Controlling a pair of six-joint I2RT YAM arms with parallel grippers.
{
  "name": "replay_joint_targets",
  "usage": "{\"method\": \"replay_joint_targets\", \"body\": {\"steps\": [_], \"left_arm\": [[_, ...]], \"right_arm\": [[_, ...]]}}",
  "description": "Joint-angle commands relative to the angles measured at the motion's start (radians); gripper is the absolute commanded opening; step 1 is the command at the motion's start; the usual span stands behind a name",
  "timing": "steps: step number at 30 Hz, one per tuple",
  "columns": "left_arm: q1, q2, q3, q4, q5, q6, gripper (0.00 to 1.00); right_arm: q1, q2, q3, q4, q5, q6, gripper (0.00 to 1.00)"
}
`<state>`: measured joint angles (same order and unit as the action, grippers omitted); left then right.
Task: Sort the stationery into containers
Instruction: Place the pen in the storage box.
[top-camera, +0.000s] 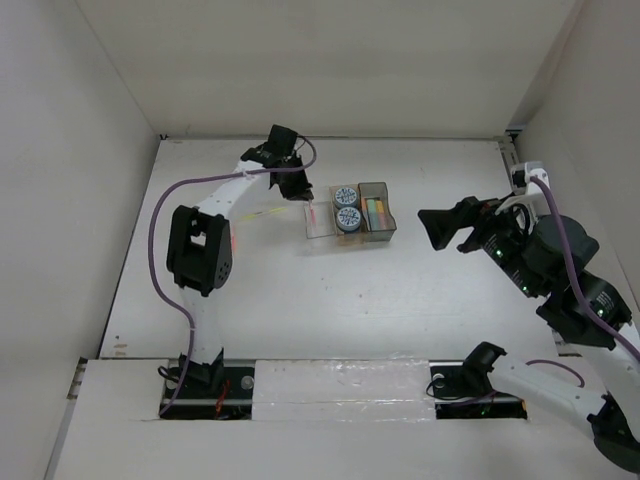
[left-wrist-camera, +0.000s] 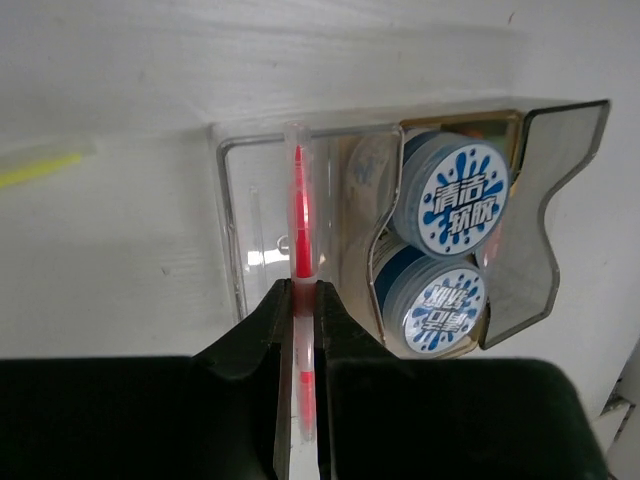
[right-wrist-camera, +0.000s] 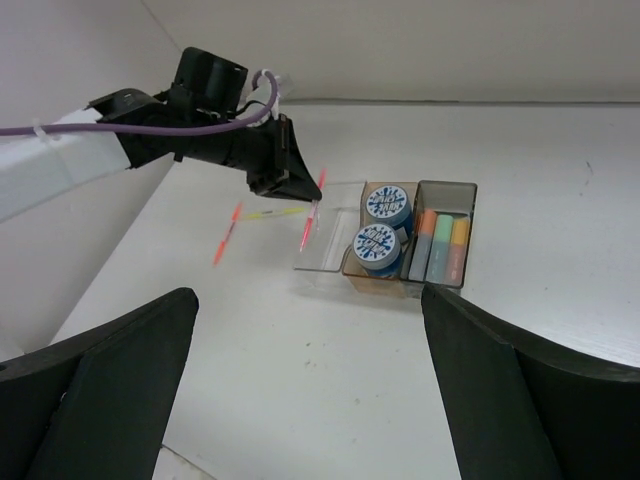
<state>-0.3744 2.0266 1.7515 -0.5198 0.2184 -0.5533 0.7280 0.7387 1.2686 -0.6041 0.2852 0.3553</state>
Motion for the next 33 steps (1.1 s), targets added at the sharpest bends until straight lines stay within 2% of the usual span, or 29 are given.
{"method": "replay_joint_targets", "body": {"steps": [1, 6, 12, 18, 25, 33], "left_arm": [[-0.015, -0.062, -0.032, 0.086, 0.021, -0.013, 0.0], [-0.024, -0.04, -0.041, 0.086, 0.041, 0.052, 0.0], [-0.049, 0.006, 0.013, 0.01, 0.05, 0.161, 0.0], [-0.058, -0.023, -0.041, -0.017, 0.044, 0.239, 0.0], [-0.093, -0.013, -0.05, -0.028, 0.021, 0.282, 0.0], [-0.093, 0.015, -0.05, -0.028, 0.067, 0.282, 0.0]], "right_arm": [[0.01, -0.004, -0.006, 0.015, 0.006, -0.003, 1.0], [0.001, 0.005, -0.025, 0.024, -0.003, -0.003, 1.0], [0.001, 0.005, -0.025, 0.024, -0.012, -0.003, 1.0], [0.001, 0.005, -0.034, 0.024, -0.012, -0.003, 1.0], [0.001, 0.005, -0.043, 0.033, -0.021, -0.012, 1.0], [0.001, -0.004, -0.052, 0.033, -0.021, -0.012, 1.0]]}}
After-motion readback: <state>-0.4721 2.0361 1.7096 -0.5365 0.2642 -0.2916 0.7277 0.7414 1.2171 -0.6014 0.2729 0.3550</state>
